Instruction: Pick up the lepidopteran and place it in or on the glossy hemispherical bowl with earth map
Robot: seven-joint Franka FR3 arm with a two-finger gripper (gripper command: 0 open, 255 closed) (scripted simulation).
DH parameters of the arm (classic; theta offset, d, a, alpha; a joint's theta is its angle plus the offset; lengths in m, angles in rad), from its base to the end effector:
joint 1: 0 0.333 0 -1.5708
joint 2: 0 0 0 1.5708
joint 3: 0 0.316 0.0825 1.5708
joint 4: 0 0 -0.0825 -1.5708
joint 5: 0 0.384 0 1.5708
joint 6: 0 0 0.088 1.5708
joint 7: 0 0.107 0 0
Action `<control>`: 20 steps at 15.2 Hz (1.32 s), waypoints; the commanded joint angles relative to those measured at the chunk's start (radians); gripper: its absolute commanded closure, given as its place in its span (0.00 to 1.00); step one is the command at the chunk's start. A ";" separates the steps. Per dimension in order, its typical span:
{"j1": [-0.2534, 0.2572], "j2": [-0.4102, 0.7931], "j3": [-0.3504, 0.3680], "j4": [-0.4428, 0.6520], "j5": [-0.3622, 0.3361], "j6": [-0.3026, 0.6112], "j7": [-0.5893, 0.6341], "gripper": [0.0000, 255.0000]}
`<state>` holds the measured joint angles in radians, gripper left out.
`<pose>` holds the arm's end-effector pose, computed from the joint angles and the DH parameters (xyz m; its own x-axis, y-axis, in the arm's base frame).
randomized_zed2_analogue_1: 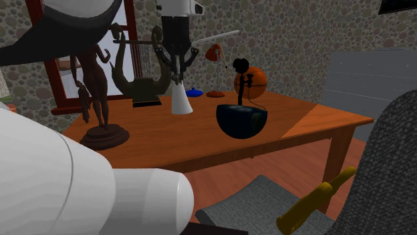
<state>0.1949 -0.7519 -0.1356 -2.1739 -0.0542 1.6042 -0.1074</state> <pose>0.3214 -0.0059 0.6661 0.9661 0.1857 0.1792 0.1923 -0.9811 -0.0197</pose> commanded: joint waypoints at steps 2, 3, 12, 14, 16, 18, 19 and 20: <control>-0.011 0.036 -0.064 0.034 -0.027 0.004 -0.069 1.00; -0.014 0.052 -0.087 0.049 -0.035 0.007 -0.092 1.00; -0.021 0.241 -0.295 0.228 -0.062 0.029 -0.310 1.00; -0.018 0.295 -0.345 0.281 -0.054 0.031 -0.363 1.00; -0.019 0.302 -0.356 0.275 -0.053 0.045 -0.374 1.00; -0.022 0.293 -0.356 0.240 -0.057 0.071 -0.373 1.00; -0.023 0.289 -0.357 0.223 -0.059 0.084 -0.373 1.00; -0.025 0.285 -0.357 0.206 -0.061 0.097 -0.372 1.00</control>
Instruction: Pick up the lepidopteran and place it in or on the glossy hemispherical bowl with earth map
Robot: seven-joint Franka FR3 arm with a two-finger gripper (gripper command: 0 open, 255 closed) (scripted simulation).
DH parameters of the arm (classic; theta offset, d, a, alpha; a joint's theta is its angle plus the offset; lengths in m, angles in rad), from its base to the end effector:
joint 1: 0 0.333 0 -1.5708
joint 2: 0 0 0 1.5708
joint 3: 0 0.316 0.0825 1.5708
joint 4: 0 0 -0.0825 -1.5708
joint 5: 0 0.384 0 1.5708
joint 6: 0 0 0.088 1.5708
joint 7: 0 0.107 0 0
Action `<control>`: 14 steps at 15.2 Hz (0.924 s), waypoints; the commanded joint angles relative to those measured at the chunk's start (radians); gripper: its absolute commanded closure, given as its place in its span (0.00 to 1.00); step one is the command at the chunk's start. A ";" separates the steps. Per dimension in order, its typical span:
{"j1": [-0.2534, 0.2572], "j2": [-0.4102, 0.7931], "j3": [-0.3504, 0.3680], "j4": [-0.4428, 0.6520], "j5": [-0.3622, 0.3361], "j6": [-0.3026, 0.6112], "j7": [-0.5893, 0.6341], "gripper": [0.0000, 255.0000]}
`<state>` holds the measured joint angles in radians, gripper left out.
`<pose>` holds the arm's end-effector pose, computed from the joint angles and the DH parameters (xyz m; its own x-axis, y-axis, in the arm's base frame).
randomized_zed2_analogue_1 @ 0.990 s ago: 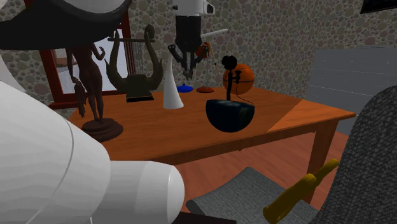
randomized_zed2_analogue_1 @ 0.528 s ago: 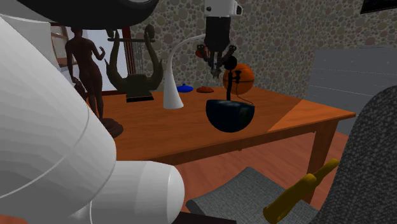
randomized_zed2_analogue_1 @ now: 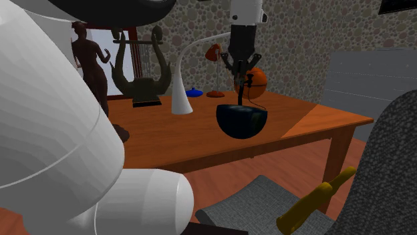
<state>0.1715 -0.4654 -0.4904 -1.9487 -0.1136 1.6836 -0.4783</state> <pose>0.3934 -0.1935 0.6512 0.9660 0.1867 0.1788 0.1931 -0.9810 -0.0192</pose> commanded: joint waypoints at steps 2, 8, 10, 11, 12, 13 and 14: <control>-0.004 -0.009 -0.004 -0.052 -0.005 0.043 -0.001 1.00; -0.011 -0.025 -0.010 -0.145 -0.015 0.122 -0.001 1.00; -0.013 -0.028 -0.012 -0.167 -0.018 0.141 -0.001 1.00; -0.013 -0.028 -0.012 -0.167 -0.018 0.141 -0.001 1.00; -0.013 -0.028 -0.012 -0.167 -0.018 0.141 -0.001 1.00; -0.013 -0.028 -0.012 -0.167 -0.018 0.141 -0.001 1.00; -0.013 -0.028 -0.012 -0.167 -0.018 0.141 -0.001 1.00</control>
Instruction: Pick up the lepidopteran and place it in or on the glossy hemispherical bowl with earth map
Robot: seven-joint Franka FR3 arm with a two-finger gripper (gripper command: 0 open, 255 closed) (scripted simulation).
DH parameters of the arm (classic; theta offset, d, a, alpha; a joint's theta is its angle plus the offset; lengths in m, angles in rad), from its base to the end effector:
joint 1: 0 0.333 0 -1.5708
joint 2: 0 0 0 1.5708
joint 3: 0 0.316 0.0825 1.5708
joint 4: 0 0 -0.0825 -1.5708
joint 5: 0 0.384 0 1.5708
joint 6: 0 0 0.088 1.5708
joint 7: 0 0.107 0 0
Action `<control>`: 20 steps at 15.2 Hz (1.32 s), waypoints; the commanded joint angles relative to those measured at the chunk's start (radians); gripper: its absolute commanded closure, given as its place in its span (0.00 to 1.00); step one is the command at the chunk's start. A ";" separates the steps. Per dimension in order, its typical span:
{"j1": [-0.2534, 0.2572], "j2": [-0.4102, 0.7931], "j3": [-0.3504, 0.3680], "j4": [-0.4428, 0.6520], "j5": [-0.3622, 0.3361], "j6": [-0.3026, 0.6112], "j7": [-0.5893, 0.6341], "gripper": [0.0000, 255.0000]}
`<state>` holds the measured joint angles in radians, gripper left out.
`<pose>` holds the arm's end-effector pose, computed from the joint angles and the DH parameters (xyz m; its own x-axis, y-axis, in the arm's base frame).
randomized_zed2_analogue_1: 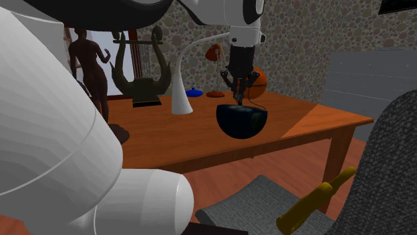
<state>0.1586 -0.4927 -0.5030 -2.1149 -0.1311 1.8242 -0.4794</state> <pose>0.3944 -0.1943 0.5945 0.9660 0.1868 0.1789 0.1932 -0.9810 -0.0191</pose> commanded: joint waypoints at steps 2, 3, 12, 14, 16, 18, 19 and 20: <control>0.000 0.000 0.000 -0.001 0.000 0.000 0.000 1.00; 0.000 0.000 0.000 0.000 0.000 0.000 0.000 1.00; 0.002 0.000 0.010 0.100 0.005 -0.100 -0.002 0.00; 0.003 0.002 0.011 0.129 0.007 -0.126 -0.003 0.00; 0.003 0.002 0.011 0.129 0.007 -0.126 -0.003 0.00; 0.003 0.002 0.011 0.129 0.007 -0.126 -0.003 0.00; 0.003 0.002 0.011 0.129 0.007 -0.126 -0.003 0.00; 0.003 0.002 0.011 0.129 0.007 -0.126 -0.003 0.00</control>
<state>0.1621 -0.4905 -0.4917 -1.9865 -0.1241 1.6981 -0.4826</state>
